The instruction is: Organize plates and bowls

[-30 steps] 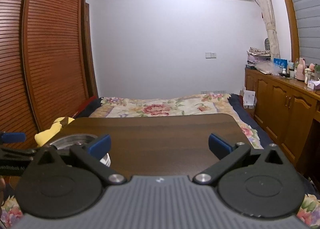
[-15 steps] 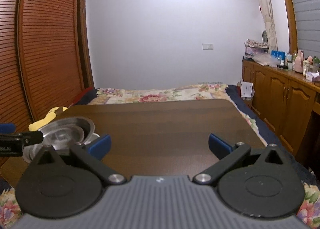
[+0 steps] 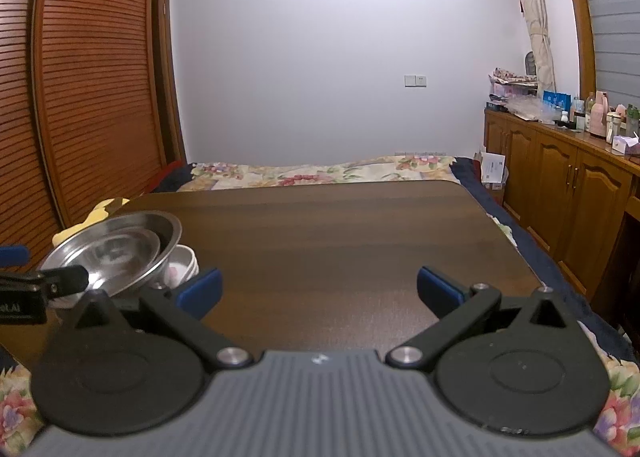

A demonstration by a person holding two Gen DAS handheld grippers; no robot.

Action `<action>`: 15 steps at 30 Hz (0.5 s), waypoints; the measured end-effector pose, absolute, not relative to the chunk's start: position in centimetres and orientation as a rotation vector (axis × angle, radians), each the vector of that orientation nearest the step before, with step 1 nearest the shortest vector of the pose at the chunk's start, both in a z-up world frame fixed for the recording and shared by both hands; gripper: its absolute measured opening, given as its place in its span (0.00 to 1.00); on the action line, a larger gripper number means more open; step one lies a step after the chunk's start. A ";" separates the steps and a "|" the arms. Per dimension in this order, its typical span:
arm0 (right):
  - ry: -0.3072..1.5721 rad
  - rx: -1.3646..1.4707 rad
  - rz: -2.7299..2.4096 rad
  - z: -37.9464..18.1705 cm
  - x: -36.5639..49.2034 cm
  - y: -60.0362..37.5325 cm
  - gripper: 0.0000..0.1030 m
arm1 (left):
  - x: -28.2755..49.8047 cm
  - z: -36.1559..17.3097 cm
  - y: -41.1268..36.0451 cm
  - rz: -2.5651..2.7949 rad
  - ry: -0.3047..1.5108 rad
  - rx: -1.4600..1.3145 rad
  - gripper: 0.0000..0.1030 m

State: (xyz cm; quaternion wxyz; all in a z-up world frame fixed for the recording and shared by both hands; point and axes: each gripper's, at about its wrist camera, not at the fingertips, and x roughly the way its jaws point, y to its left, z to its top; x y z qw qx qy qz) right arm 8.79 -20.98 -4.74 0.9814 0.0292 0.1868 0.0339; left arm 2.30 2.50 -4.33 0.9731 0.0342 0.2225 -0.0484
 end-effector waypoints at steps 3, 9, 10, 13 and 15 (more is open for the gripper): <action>0.378 0.059 0.068 -4.7 8.9 -21.0 1.00 | 2.2 -4.3 2.4 -0.096 0.448 0.069 1.00; 0.378 0.058 0.073 -4.7 8.7 -21.1 1.00 | 2.3 -4.3 2.4 -0.094 0.449 0.067 1.00; 0.378 0.058 0.072 -4.7 8.8 -21.1 1.00 | 2.3 -4.3 2.4 -0.094 0.449 0.068 1.00; 0.376 0.057 0.071 -4.7 8.8 -21.1 1.00 | 2.3 -4.3 2.5 -0.094 0.450 0.068 1.00; 0.377 0.055 0.070 -4.7 8.7 -21.1 1.00 | 2.3 -4.2 2.5 -0.091 0.447 0.070 1.00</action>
